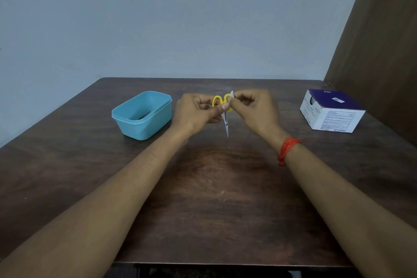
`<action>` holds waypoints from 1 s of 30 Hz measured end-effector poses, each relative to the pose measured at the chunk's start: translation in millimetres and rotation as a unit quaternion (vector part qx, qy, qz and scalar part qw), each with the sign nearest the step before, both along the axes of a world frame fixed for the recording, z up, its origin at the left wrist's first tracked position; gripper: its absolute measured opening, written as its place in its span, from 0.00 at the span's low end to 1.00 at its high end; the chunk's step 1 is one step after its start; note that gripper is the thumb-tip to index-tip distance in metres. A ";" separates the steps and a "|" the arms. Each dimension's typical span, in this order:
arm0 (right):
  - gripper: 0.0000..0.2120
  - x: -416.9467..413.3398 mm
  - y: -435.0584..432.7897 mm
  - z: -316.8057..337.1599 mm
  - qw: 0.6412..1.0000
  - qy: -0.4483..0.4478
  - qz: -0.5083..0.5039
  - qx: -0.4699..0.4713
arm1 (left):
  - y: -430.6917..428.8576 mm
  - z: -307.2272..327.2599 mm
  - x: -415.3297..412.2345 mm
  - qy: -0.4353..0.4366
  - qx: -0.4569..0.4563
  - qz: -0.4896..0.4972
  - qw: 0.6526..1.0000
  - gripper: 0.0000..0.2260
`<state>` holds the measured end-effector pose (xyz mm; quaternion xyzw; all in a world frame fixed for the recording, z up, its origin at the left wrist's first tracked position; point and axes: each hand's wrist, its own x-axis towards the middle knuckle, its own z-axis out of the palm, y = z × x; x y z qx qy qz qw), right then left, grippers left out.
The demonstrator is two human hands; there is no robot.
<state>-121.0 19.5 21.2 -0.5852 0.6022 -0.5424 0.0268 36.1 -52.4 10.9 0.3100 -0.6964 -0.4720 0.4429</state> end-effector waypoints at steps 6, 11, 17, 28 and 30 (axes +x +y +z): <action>0.11 -5.9 2.3 2.7 0.993 0.100 -0.058 0.002 | 4.7 3.9 -0.1 0.008 -0.023 0.005 1.000 0.03; 0.08 9.4 -2.7 -1.2 0.989 -0.134 0.014 0.056 | 9.7 1.2 -1.2 0.085 0.022 0.034 0.996 0.06; 0.10 6.1 -2.5 -1.2 0.984 -0.148 0.045 0.085 | 10.6 4.6 -0.4 0.085 0.025 0.032 0.996 0.15; 0.15 -4.8 0.0 3.8 0.998 0.037 0.052 0.026 | 5.2 13.9 8.3 0.022 -0.113 0.063 0.991 0.04; 0.13 -6.5 -1.3 2.9 0.996 0.036 0.067 0.038 | 3.9 15.2 9.5 0.053 -0.092 0.072 0.992 0.06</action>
